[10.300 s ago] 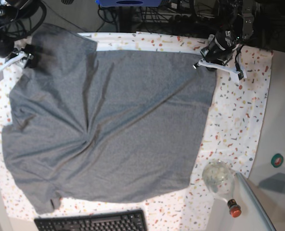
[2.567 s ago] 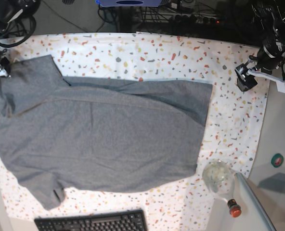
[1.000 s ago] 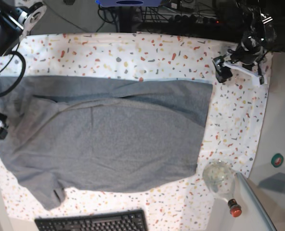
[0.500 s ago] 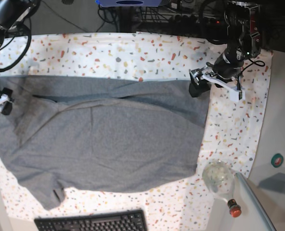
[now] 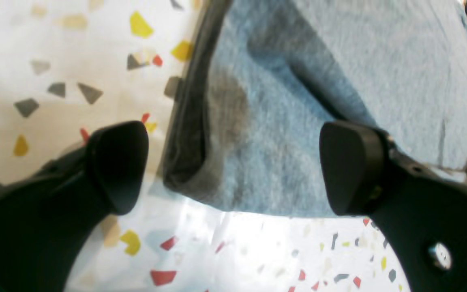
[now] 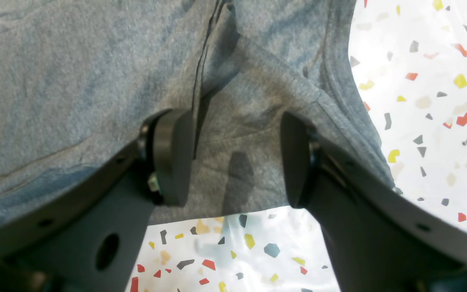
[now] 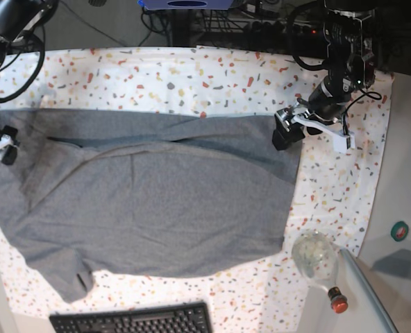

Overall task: Layout the t-shirt on the table in an organized manner, then fold the t-shirt properly
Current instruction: 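Grasp the shirt's collar-side edge with both grippers, then lift the shirt with both grippers and lay it back down flatter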

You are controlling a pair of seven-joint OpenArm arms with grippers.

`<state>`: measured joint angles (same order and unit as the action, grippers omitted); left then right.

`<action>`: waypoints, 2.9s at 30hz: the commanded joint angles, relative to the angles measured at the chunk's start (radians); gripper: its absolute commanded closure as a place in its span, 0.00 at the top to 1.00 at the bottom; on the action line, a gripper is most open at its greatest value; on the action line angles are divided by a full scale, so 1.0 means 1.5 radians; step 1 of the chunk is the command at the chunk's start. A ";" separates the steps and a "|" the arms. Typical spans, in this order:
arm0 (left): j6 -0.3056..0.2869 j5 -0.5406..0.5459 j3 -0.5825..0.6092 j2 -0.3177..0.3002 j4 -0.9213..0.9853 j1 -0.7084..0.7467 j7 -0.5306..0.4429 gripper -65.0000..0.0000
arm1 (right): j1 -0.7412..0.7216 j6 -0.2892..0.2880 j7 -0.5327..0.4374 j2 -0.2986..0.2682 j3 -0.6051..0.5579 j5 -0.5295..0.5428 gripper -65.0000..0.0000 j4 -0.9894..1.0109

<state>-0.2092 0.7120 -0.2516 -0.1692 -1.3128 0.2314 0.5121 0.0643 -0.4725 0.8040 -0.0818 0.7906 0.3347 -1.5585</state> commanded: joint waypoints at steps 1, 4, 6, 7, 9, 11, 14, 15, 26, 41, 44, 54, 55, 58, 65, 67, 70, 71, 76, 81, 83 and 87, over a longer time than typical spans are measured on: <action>0.010 -0.005 0.000 -0.002 0.001 0.008 0.020 0.80 | 0.001 0.001 -0.015 0.009 0.035 0.004 0.49 -0.012; 0.010 -0.005 0.000 -0.002 0.004 0.008 0.020 0.44 | -0.028 0.029 -0.027 0.088 0.180 0.001 0.50 -0.014; 0.010 -0.005 0.000 -0.002 0.004 0.009 0.020 0.20 | -0.039 0.058 -0.028 0.105 0.249 0.001 0.50 0.000; 0.010 -0.005 0.000 -0.002 0.004 0.010 0.021 0.10 | -0.039 0.068 -0.030 0.106 0.260 0.002 0.50 0.018; 0.010 -0.005 0.000 -0.002 0.004 0.011 0.022 0.00 | -0.042 0.078 -0.034 0.100 0.272 0.004 0.50 0.076; 0.010 -0.005 0.000 -0.002 0.004 0.012 0.022 0.00 | -0.056 0.079 -0.050 0.085 0.296 0.004 0.50 0.130; 0.010 -0.005 0.000 -0.004 0.001 0.014 0.023 0.00 | -0.073 0.078 -0.089 0.065 0.327 0.004 0.50 0.207; 0.010 -0.005 0.000 -0.005 0.001 0.014 0.023 0.00 | -0.074 0.078 -0.099 0.054 0.328 0.004 0.50 0.229; 0.010 -0.005 0.002 -0.011 0.000 0.015 0.024 0.00 | -0.116 0.074 -0.131 -0.040 0.327 0.004 0.50 0.417; 0.010 -0.005 0.002 -0.016 0.001 0.015 0.024 0.00 | -0.126 -0.102 -0.115 -0.036 0.334 0.005 0.50 0.426; 0.010 -0.005 0.002 -0.016 0.001 0.016 0.024 0.00 | -0.137 -0.078 -0.117 -0.036 0.334 0.005 0.49 0.447; 0.010 -0.005 0.002 -0.016 0.000 0.027 0.024 0.00 | -0.135 -0.026 -0.117 -0.039 0.373 0.004 0.22 0.445; 0.010 -0.005 0.002 -0.016 0.000 0.027 0.024 0.00 | -0.135 -0.027 -0.116 -0.041 0.373 0.004 0.09 0.445; 0.010 -0.005 0.002 -0.017 -0.020 0.029 0.025 0.00 | -0.135 -0.027 -0.112 -0.042 0.349 0.004 0.00 0.432; 0.077 -0.005 -0.008 -0.047 -0.205 0.040 0.141 0.00 | -0.121 -0.023 0.005 -0.037 0.217 0.003 0.00 0.201; 0.099 -0.005 -0.008 -0.054 -0.259 0.012 0.167 0.00 | -0.137 -0.021 0.027 -0.042 0.171 0.002 0.00 0.141; 0.110 -0.005 -0.012 -0.054 -0.303 -0.071 0.240 0.00 | -0.192 0.030 0.073 -0.076 0.114 0.002 0.00 0.080; 0.110 -0.005 -0.012 -0.052 -0.308 -0.115 0.270 0.00 | -0.223 0.051 0.091 -0.089 0.094 0.003 0.00 0.077; 0.110 -0.002 -0.015 -0.030 -0.318 -0.312 0.402 0.00 | -0.368 0.091 0.163 -0.141 0.042 0.003 0.00 0.074; 0.118 -0.001 -0.064 -0.013 -0.342 -0.337 0.427 0.00 | -0.393 0.094 0.250 -0.171 0.044 0.004 0.00 0.048; 0.116 -0.001 -0.079 -0.013 -0.359 -0.286 0.427 0.00 | -0.343 0.090 0.259 -0.168 0.045 0.004 0.00 0.015; 0.114 -0.001 -0.086 -0.014 -0.395 -0.152 0.425 0.00 | -0.224 0.089 0.252 -0.138 0.046 0.004 0.00 -0.038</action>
<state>-0.0319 0.7033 -0.3767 -0.1776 -1.8851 0.0238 1.1687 -0.2451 -0.3401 1.2095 -0.2611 0.8570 0.3336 -1.5902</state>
